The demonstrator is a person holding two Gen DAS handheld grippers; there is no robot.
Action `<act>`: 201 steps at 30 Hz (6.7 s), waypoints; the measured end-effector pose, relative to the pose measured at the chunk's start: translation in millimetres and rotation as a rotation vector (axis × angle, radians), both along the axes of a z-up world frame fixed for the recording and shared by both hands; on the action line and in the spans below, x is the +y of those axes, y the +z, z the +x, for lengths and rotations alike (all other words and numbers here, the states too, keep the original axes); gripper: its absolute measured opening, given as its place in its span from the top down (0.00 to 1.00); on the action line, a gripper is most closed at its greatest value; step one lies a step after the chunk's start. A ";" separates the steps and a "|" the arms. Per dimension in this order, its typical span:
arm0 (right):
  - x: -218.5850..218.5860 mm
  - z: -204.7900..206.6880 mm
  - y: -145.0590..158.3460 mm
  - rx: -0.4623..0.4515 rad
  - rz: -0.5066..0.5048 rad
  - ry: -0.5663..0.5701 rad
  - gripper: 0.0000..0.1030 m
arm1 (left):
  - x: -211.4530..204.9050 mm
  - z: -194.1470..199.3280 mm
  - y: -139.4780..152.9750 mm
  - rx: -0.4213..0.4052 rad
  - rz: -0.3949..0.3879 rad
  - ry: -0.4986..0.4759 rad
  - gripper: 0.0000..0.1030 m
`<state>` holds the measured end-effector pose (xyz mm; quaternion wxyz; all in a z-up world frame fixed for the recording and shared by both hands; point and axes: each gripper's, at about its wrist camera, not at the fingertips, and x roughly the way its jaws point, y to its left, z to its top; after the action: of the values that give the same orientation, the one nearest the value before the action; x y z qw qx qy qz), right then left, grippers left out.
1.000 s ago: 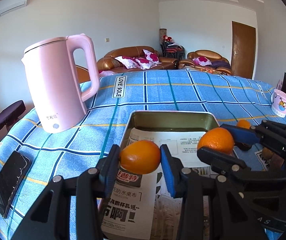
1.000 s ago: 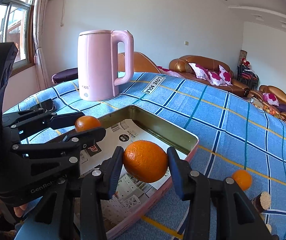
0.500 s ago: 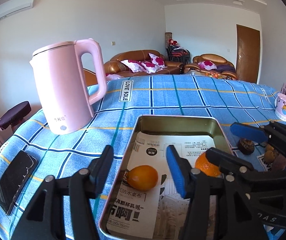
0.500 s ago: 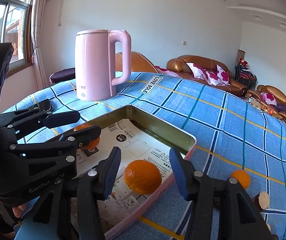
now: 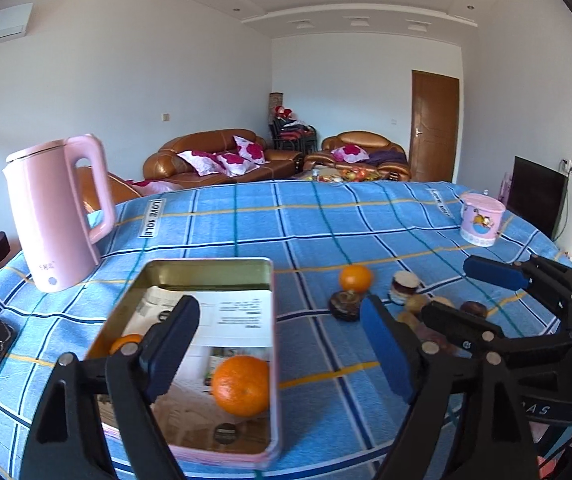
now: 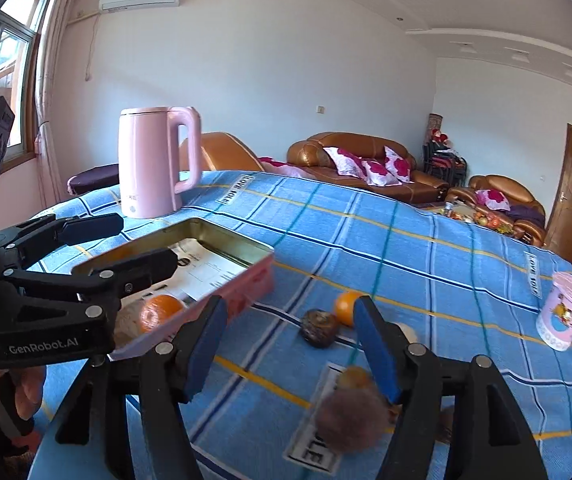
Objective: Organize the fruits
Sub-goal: 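Grasp a purple passion fruit with the left gripper while the right grasps a dark brown fruit, then lift both held fruits off the tablecloth toward the tin box, then carry both held fruits over the open tin box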
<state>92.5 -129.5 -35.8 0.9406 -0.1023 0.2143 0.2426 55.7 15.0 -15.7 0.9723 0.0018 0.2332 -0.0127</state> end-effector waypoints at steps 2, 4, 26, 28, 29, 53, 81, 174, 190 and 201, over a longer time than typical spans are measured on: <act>-24.0 -2.7 -4.0 0.010 -0.009 -0.058 0.34 | -17.7 4.9 -4.5 0.025 -0.002 -0.038 0.16; -49.6 -4.2 -8.1 0.017 -0.005 -0.128 0.34 | -34.7 9.4 -9.5 0.047 0.001 -0.072 0.16; -97.6 44.2 -47.7 0.266 -0.034 -0.250 0.33 | -103.0 45.6 -47.3 0.285 -0.033 -0.320 0.49; -97.8 48.2 -50.1 0.297 -0.025 -0.233 0.34 | -97.0 43.8 -45.5 0.273 -0.069 -0.321 0.49; -98.1 49.9 -51.0 0.310 -0.020 -0.226 0.35 | -94.4 41.9 -44.2 0.262 -0.072 -0.312 0.49; -97.6 33.6 -45.1 0.244 0.033 -0.160 0.62 | -51.4 12.5 -27.3 0.036 -0.115 -0.145 0.49; -100.9 6.0 -32.2 0.055 0.081 -0.121 0.62 | -54.7 -4.4 -21.3 -0.066 -0.083 -0.111 0.49; -19.0 -13.4 23.1 -0.133 0.124 0.125 0.62 | 11.0 -28.7 3.7 -0.155 -0.021 0.066 0.49; 33.3 10.8 30.5 -0.077 0.096 0.184 0.62 | 78.5 -17.8 5.7 -0.111 -0.039 0.190 0.49; 68.6 32.7 22.1 -0.019 0.085 0.204 0.62 | 88.3 4.9 -0.3 -0.050 -0.010 0.178 0.49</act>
<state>125.2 -60.9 -13.7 0.9164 -0.0859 0.1833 0.3452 60.6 103.3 -16.0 0.9751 -0.0233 0.2082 0.0725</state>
